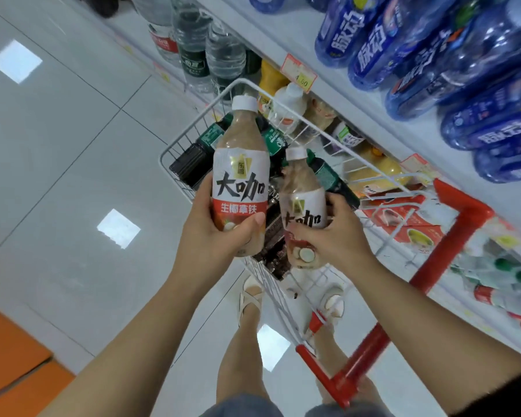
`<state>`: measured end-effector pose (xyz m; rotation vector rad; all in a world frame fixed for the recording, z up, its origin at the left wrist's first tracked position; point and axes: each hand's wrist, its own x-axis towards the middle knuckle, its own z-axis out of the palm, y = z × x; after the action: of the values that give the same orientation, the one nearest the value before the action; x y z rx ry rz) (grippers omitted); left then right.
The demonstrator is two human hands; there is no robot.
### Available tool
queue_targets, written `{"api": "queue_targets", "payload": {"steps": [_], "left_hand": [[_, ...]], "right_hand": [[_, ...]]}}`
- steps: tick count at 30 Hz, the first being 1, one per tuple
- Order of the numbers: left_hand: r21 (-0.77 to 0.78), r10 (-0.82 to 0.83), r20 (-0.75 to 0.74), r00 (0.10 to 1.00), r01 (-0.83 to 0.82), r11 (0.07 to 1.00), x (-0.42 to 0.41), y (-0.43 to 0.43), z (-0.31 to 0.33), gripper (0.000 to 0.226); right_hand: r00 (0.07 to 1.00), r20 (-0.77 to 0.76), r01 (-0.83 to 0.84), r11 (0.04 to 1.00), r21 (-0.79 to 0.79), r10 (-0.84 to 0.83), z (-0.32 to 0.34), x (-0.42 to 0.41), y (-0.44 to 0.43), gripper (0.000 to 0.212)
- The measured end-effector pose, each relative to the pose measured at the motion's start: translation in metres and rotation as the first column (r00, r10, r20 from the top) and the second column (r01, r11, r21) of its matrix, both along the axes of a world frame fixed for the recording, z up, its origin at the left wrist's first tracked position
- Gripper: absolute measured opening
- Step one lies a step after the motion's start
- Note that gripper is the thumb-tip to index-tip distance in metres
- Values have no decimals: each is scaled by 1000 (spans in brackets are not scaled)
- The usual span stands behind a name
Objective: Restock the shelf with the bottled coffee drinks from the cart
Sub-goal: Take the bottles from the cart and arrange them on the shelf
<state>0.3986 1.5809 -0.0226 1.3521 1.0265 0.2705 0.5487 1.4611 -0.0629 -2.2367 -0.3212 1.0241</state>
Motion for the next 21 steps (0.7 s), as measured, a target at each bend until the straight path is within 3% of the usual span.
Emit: {"api": "queue_targets", "payload": {"steps": [5, 9, 16, 21], "left_hand": [[160, -86, 155, 984, 61, 985, 47, -12, 90, 84], [289, -187, 314, 931, 94, 953, 92, -24, 176, 78], [512, -417, 518, 747, 119, 851, 156, -73, 322, 79], [634, -532, 590, 607, 59, 771, 191, -124, 388, 83]], "right_hand": [[988, 94, 101, 968, 229, -125, 117, 35, -8, 67], [949, 195, 141, 887, 440, -247, 219, 62, -27, 61], [825, 317, 106, 680, 726, -467, 371, 98, -90, 58], [712, 355, 1, 506, 862, -606, 448, 118, -144, 71]]}}
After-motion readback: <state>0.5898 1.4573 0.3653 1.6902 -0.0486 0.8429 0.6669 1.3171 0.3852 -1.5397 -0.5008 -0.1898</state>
